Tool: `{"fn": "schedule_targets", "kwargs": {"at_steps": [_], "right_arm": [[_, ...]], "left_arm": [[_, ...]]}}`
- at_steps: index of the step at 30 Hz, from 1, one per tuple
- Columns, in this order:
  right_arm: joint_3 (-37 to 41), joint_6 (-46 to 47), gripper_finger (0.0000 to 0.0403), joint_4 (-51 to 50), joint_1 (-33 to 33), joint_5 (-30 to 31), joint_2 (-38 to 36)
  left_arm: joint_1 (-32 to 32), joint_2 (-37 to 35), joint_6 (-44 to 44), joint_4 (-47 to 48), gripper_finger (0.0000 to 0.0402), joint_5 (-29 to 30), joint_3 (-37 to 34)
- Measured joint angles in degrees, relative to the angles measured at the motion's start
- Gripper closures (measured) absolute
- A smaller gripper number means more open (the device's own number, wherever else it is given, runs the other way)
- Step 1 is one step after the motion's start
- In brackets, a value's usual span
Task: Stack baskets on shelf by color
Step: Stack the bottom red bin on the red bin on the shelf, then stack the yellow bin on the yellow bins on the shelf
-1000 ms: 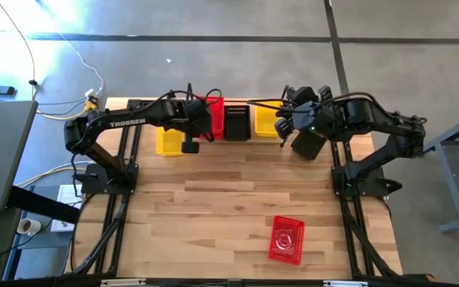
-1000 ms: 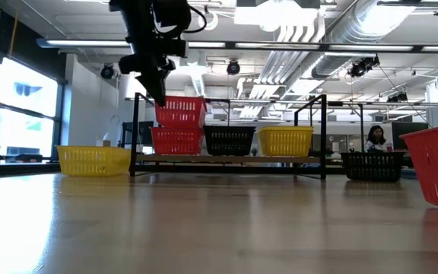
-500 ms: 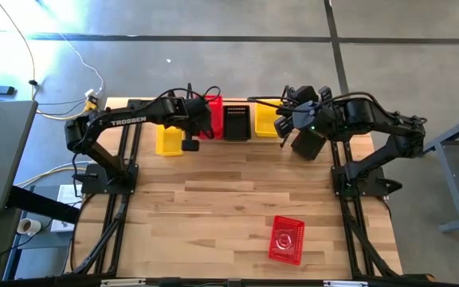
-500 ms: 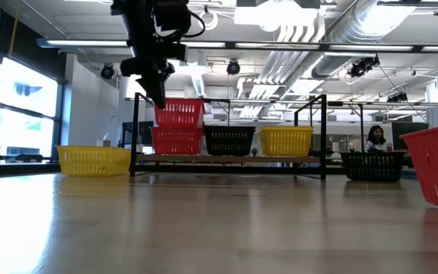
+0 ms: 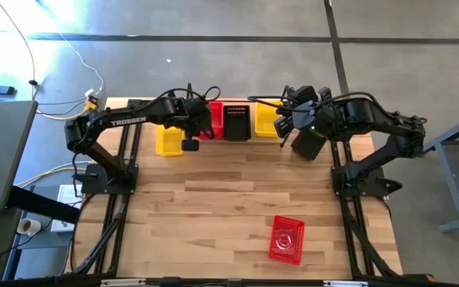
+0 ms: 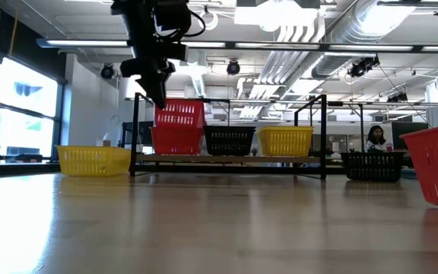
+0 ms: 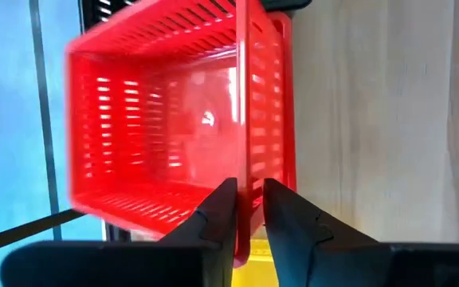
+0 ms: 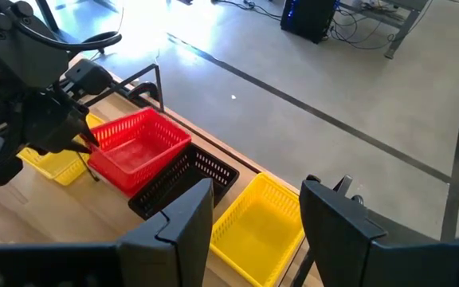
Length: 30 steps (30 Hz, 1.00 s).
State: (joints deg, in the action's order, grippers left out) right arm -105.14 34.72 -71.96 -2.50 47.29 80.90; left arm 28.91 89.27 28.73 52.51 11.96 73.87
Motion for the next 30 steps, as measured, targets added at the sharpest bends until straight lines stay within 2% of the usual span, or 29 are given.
{"fn": "schedule_targets", "kwargs": {"at_steps": [6,17,26,30], "right_arm": [[0.0,0.0,0.0232,0.0,0.0,0.2,0.0],[0.0,1.3,0.0232,0.0,0.0,0.3,0.0],[0.0,0.9,0.0232,0.0,0.0,-1.2,0.0],[0.0,-0.9,0.0232,0.0,0.0,-3.3,0.0]], "left_arm": [[0.0,0.0,1.0,0.0,0.0318,-3.0,0.0],[-0.1,0.0,1.0,1.6,0.0251,-1.3,0.7],[-2.0,-1.8,-3.6,7.2,0.0252,-8.0,7.4],[-3.8,-4.0,-8.7,9.7,0.0256,-9.2,9.3]]}}
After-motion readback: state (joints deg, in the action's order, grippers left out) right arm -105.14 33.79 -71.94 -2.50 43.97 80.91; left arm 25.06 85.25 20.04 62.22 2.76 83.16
